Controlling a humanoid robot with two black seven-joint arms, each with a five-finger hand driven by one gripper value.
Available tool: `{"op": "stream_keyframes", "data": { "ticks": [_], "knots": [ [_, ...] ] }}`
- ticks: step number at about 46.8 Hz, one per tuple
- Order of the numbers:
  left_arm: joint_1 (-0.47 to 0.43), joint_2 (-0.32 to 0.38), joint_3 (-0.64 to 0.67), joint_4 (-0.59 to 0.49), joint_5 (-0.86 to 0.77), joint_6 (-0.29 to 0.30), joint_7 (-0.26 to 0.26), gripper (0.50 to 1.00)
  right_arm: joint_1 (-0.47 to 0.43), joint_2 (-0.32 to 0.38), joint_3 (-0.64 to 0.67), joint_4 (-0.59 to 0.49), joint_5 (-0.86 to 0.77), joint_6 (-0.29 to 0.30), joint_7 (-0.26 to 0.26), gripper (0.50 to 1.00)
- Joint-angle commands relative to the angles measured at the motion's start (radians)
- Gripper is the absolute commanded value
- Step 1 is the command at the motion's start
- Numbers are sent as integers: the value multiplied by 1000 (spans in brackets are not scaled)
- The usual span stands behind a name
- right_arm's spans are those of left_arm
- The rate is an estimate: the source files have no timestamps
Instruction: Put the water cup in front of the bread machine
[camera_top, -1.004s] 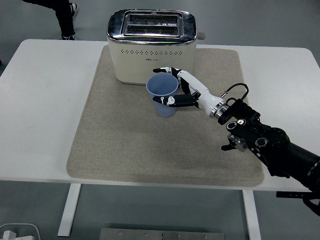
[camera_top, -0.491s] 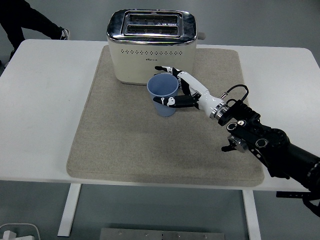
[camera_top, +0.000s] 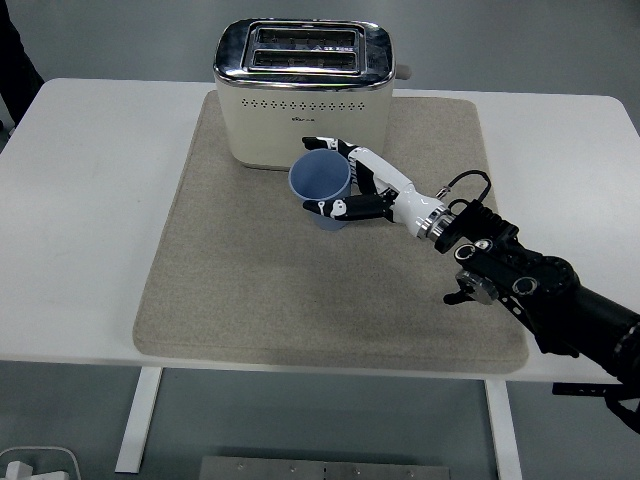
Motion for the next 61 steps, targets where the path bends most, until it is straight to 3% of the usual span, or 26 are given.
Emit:
{"op": "stream_keyframes", "data": {
  "ticks": [1,61],
  "knots": [
    [0,0,0,0,0,-1,0,1000,0,0,1,0,-1,4,0,917],
    [0,0,0,0,0,1,0,1000,5,0,48,-5,0,-1,0,917]
  ]
}}
